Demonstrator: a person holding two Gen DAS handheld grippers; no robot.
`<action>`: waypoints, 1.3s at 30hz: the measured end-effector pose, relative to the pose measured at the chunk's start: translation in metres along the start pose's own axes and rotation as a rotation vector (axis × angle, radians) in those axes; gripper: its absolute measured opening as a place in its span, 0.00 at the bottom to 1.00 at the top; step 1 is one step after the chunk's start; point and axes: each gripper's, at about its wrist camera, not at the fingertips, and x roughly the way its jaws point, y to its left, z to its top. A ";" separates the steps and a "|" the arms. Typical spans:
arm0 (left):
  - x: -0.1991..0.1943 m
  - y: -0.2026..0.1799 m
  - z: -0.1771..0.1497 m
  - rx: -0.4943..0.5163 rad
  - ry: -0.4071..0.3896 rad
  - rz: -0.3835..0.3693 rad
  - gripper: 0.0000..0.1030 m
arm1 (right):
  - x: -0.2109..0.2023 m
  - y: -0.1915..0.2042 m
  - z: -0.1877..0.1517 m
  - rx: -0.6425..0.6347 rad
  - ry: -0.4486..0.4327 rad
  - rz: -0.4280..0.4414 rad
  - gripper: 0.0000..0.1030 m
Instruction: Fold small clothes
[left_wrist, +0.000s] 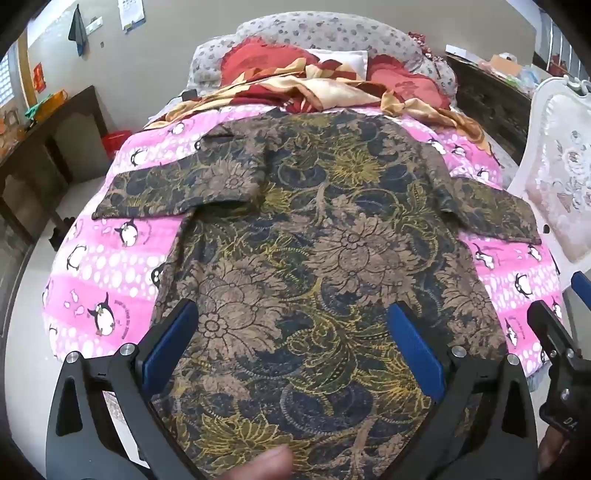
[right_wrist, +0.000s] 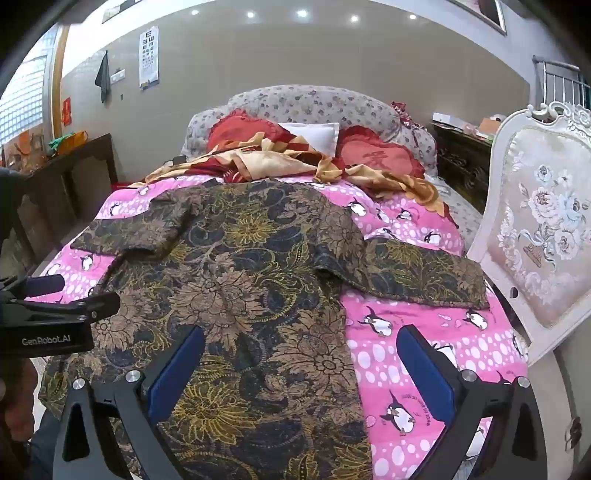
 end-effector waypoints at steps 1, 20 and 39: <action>-0.001 -0.001 -0.001 0.003 -0.003 -0.003 1.00 | 0.000 0.000 0.000 0.001 0.001 -0.002 1.00; 0.007 0.007 -0.005 -0.014 0.028 0.006 1.00 | 0.002 0.001 0.001 0.013 0.016 0.009 1.00; 0.015 0.011 -0.008 -0.016 0.044 0.008 1.00 | 0.002 0.005 -0.001 0.009 0.023 0.011 1.00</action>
